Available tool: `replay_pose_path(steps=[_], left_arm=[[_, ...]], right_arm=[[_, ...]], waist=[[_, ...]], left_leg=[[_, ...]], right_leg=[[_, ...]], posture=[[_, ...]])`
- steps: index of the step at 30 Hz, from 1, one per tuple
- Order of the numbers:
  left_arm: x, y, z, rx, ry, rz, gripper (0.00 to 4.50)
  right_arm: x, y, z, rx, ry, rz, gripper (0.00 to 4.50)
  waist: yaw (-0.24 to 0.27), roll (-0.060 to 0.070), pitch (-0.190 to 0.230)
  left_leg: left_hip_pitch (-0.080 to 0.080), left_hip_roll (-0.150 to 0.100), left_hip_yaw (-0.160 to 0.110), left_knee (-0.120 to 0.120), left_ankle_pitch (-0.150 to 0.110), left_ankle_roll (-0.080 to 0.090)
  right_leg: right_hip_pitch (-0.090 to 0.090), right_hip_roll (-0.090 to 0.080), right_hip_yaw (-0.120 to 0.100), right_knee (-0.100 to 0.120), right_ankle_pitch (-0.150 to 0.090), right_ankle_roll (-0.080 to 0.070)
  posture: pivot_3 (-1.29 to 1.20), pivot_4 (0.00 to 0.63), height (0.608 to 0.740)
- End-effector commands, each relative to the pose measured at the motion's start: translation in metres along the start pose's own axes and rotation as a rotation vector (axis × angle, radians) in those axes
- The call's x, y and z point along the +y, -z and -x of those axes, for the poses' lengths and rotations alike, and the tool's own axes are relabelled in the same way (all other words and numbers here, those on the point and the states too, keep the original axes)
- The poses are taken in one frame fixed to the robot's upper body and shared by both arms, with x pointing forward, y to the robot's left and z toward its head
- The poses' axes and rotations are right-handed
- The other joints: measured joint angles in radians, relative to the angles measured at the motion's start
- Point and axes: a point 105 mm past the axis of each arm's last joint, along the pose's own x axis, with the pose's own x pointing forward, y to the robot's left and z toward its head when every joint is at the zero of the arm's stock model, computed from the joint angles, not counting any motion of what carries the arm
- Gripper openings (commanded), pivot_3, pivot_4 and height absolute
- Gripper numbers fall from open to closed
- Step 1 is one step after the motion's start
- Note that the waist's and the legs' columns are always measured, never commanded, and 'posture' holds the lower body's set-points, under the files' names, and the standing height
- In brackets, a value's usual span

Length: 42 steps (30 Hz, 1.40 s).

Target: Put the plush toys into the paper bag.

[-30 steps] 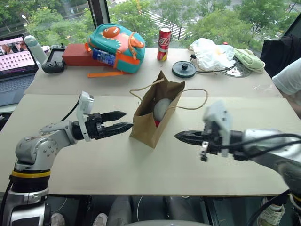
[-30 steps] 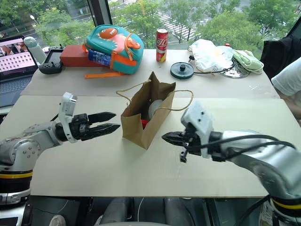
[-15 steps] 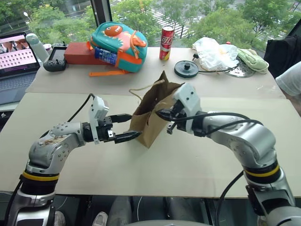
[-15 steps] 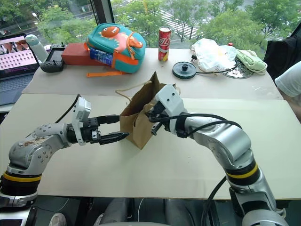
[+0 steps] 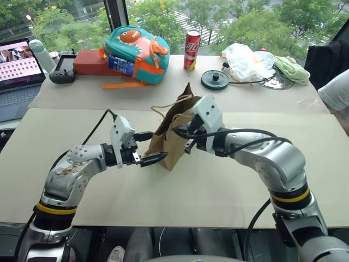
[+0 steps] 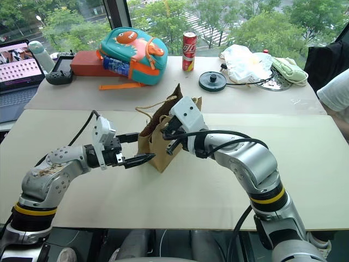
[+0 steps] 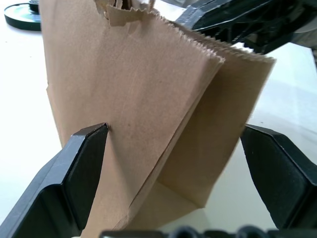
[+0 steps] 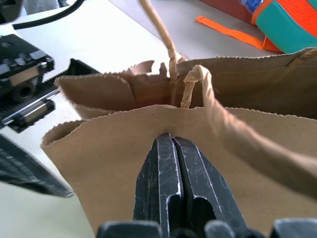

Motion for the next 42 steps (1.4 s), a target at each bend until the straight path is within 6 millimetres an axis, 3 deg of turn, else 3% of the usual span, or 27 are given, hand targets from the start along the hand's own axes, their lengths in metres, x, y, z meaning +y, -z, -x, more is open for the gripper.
replay_pose_path(steps=[1, 10, 17, 32, 36, 42], left_arm=[[0.001, -0.005, -0.007, -0.037, -0.029, -0.034, 4.5], [-0.014, 0.004, -0.015, -0.03, -0.005, -0.017, 4.5], [-0.002, 0.014, -0.02, -0.01, -0.095, -0.05, 4.5], [0.003, 0.017, -0.037, -0.056, -0.158, -0.071, 4.5], [0.005, 0.015, -0.036, -0.072, -0.168, -0.082, 3.46], [0.006, 0.015, -0.035, -0.073, -0.173, -0.088, 1.29]], right_arm=[[-0.001, -0.009, 0.001, -0.023, 0.009, 0.027, 0.02], [-0.003, -0.008, 0.001, -0.021, 0.02, 0.035, 0.02], [-0.004, -0.009, 0.0, -0.021, 0.026, 0.033, 0.02], [-0.005, -0.008, 0.001, -0.011, 0.029, 0.032, 0.02], [-0.004, -0.007, 0.001, -0.01, 0.027, 0.028, 0.0], [-0.003, -0.006, 0.0, -0.009, 0.025, 0.025, 0.0]], waist=[[0.0, 0.0, 0.0], [-0.003, 0.0, 0.0], [-0.003, 0.0, 0.0], [-0.002, 0.0, 0.0], [-0.002, 0.0, 0.0], [-0.003, 0.0, 0.0]], left_leg=[[0.0, 0.0, 0.0, 0.0, 0.0, 0.0], [0.0, 0.0, 0.0, 0.001, 0.0, 0.0], [0.001, 0.0, 0.0, 0.001, 0.0, 0.0], [0.001, 0.0, 0.0, 0.001, 0.0, 0.0], [0.001, 0.0, 0.0, 0.001, 0.0, 0.0], [0.001, 0.0, 0.0, 0.001, 0.0, 0.0]], right_leg=[[0.0, 0.0, 0.0, 0.0, 0.0, 0.0], [0.0, 0.0, 0.0, 0.001, 0.0, 0.0], [0.001, 0.0, 0.0, 0.002, 0.0, 0.0], [0.001, 0.0, 0.0, 0.002, 0.0, 0.0], [0.001, 0.0, 0.0, 0.002, 0.0, 0.0], [0.001, 0.0, 0.0, 0.002, 0.0, 0.0]], posture=[[0.0, 0.15, 0.733], [0.0, 0.15, 0.733], [0.0, 0.15, 0.733], [0.0, 0.15, 0.733], [0.0, 0.15, 0.733], [0.0, 0.15, 0.733]])
